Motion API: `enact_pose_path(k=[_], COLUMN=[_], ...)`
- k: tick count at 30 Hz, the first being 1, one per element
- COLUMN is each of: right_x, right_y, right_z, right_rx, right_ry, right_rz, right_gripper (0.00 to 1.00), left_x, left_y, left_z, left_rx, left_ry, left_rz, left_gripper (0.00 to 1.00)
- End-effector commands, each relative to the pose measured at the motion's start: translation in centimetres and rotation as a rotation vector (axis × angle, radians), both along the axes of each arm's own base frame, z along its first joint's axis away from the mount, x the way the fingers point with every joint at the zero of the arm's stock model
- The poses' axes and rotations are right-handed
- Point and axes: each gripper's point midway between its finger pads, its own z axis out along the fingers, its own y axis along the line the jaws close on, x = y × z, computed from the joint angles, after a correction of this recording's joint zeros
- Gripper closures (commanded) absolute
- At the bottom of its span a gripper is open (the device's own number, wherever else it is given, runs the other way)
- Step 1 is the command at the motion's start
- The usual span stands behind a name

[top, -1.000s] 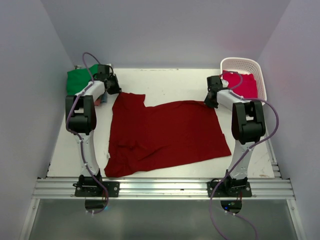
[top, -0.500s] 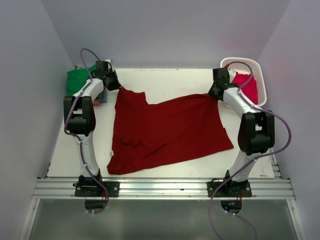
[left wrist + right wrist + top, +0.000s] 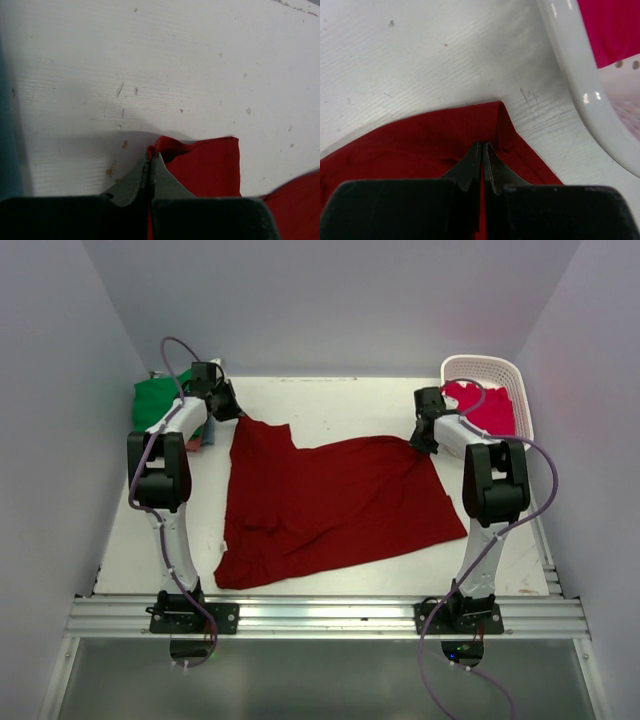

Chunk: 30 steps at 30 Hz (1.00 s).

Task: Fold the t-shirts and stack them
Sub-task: Fold the tshirt

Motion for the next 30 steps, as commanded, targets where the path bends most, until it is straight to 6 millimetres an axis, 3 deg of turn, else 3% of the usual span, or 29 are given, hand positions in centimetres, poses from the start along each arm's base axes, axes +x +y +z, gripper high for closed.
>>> enact_pose_path(k=[1,9,14,30], right_x=[1.2,1.3,1.5,2.1], right_y=[-0.4,-0.4,-0.4,0.0], right_z=[0.3,-1.7,-1.1,1.0], right_rx=[-0.013,-0.010,-0.009,0.010], right_ry=[-0.017,0.012,-0.001,-0.041], right_rz=[-0.021,-0.025,-0.024,-0.011], right_gripper=[0.98,0.96,0.83,0.76], left_x=[0.9,0.9,1.0,1.0], left_y=[0.4,0.4,0.4,0.3], left_z=[3.2,2.9,2.9,2.7], left_rx=[-0.003,-0.004,-0.006,-0.013], left_ry=[-0.069,-0.065,-0.067,-0.062], left_rz=[-0.006,-0.007,-0.007,-0.007], left_gripper=[1.00,1.00,1.00,1.00])
